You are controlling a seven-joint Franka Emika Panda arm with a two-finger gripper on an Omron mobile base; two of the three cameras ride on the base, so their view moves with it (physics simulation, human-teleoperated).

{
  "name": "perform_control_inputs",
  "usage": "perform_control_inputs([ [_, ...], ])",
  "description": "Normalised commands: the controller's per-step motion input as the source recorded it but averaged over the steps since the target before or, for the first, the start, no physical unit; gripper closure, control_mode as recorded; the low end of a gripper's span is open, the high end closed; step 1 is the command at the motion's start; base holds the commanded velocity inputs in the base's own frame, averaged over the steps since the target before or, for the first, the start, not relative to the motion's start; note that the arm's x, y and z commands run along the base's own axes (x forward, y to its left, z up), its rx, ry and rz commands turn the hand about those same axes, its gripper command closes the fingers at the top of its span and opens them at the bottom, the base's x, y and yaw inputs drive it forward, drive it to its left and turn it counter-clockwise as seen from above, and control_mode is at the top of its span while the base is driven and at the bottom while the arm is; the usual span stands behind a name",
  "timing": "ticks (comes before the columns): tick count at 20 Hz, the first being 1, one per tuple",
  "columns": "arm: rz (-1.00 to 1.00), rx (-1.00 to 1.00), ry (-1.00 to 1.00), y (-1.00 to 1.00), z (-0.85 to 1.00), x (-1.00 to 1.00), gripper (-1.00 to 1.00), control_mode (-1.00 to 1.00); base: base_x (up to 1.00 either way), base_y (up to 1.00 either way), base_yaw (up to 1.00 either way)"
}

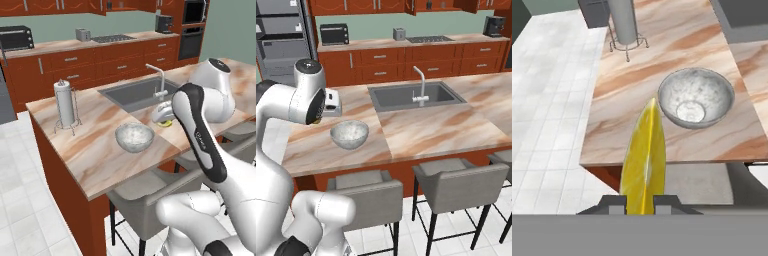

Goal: There is a bowl on the dining counter. Grab a lemon wedge from the fridge and place it in the bowl. Then get the liquor bottle and glass cup from the cabinet and place them next to the bowl.

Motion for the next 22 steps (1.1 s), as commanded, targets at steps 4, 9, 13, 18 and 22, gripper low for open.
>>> perform_control_inputs([
  [4,0.0,-0.08,0.0,0.07,-0.56,0.59,1.0,-1.0,0.0,0.0,0.0],
  [9,0.0,-0.1,0.0,0.0,-0.52,0.49,1.0,-1.0,0.0,0.0,0.0],
  [13,0.0,-0.07,0.0,0.0,-0.25,0.31,1.0,-1.0,0.0,0.0,0.0],
  [18,0.0,-0.04,0.0,0.0,-0.13,0.34,1.0,-1.0,0.0,0.0,0.0],
  [22,0.0,-0.02,0.0,0.0,-0.16,0.43,1.0,-1.0,0.0,0.0,0.0],
])
